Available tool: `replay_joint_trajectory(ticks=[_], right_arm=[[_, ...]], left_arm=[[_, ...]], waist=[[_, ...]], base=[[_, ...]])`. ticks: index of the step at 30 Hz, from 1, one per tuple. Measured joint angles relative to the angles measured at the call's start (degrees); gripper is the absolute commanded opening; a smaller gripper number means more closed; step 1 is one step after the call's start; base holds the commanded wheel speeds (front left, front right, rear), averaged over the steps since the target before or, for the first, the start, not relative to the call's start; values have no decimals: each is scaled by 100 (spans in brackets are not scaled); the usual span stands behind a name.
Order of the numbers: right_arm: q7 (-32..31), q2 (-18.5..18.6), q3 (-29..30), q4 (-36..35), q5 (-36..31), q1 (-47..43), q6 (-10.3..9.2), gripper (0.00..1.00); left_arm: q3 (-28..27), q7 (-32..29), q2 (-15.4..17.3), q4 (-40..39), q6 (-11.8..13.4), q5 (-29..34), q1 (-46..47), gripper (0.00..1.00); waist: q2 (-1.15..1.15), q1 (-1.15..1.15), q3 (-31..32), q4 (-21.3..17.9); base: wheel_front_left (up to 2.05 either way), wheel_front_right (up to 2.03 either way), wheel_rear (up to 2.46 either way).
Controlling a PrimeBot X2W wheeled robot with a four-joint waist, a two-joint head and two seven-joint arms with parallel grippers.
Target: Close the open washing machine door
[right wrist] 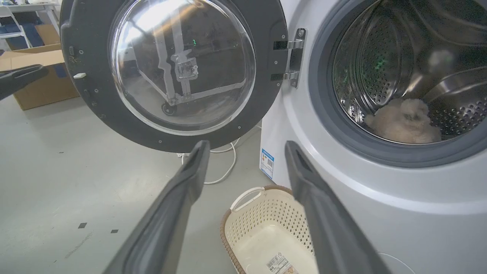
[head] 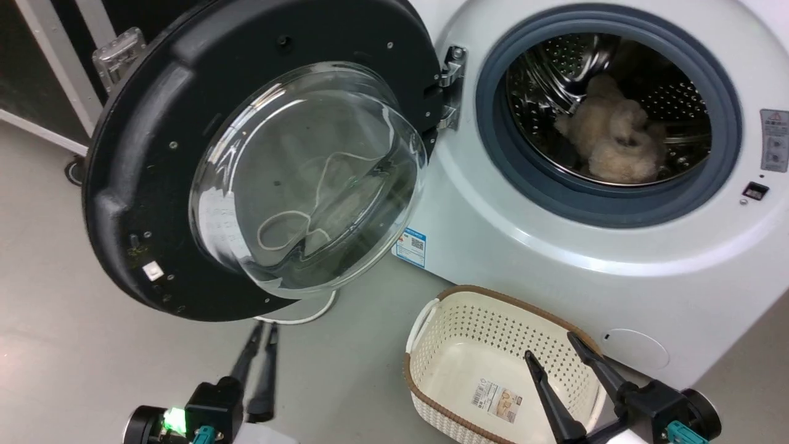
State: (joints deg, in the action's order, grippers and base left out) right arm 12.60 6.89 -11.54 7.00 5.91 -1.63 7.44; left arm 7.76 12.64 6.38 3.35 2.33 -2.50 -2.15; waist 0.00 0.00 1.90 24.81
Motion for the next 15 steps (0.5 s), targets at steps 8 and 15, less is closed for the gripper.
replay_joint_trajectory(ticks=[8, 15], right_arm=[[124, 176, -220, 2, 73, -13, 0, 100], [167, 501, -417, 1, 179, 88, 0, 100]], left_arm=[[-1196, 122, -40, -1196, -26, -783, 288, 0], [-2599, 177, 274, -940, -313, -1992, 1222, 0]], waist=[[0, 0, -219, -67], [0, 0, -490, -326]], base=[[0, 0, 0], [0, 0, 0]])
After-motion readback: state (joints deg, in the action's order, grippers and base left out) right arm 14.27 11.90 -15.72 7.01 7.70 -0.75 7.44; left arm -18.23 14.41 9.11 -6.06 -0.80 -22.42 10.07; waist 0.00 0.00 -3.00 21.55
